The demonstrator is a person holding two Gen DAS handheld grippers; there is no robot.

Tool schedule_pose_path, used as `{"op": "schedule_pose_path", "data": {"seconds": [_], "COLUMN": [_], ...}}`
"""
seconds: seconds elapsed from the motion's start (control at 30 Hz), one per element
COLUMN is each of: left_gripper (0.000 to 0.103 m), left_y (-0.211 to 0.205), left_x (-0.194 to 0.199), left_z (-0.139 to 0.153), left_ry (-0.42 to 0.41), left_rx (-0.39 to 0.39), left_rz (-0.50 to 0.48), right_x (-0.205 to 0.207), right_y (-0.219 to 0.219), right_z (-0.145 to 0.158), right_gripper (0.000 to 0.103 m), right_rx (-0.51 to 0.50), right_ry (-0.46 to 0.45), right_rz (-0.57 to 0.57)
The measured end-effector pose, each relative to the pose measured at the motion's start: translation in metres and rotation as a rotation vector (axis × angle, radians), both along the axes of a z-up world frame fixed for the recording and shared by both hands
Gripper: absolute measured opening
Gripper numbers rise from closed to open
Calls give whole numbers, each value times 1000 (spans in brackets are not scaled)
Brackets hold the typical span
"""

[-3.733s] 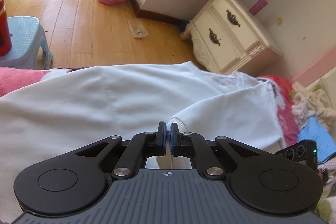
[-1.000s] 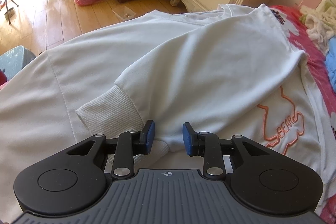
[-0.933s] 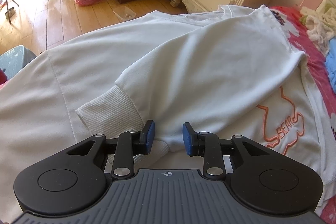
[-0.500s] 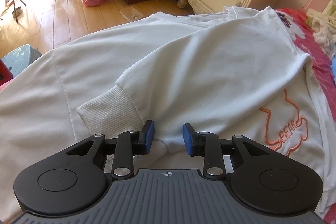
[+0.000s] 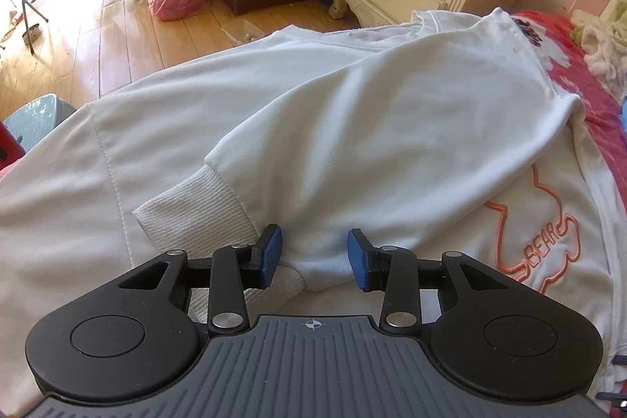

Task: Fold clothes

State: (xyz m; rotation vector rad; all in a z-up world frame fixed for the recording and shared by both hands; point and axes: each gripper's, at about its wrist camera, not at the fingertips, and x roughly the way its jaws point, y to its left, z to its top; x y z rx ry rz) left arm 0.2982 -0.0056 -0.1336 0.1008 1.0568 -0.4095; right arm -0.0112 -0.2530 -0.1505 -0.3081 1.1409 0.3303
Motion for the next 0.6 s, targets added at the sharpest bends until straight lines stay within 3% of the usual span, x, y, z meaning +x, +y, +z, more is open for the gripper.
{"op": "schedule_pose_path", "data": {"seconds": [0.13, 0.2, 0.27, 0.6], "left_gripper": [37, 37, 37, 37], "left_y": [1, 1, 2, 5], "left_x": [-1, -1, -1, -2], "left_z": [0, 0, 0, 0], "left_ry": [-3, -4, -5, -6], "left_rx": [-7, -8, -12, -41], "left_rz": [0, -2, -1, 10], "right_x": [-1, -3, -3, -16], "right_y": [-2, -6, -12, -84], "right_z": [-2, 0, 3, 58], "right_gripper": [37, 28, 6, 2], "right_rx": [6, 3, 4, 88], "right_ry": [-32, -39, -48, -190], "right_rz": [-29, -48, -80, -459]}}
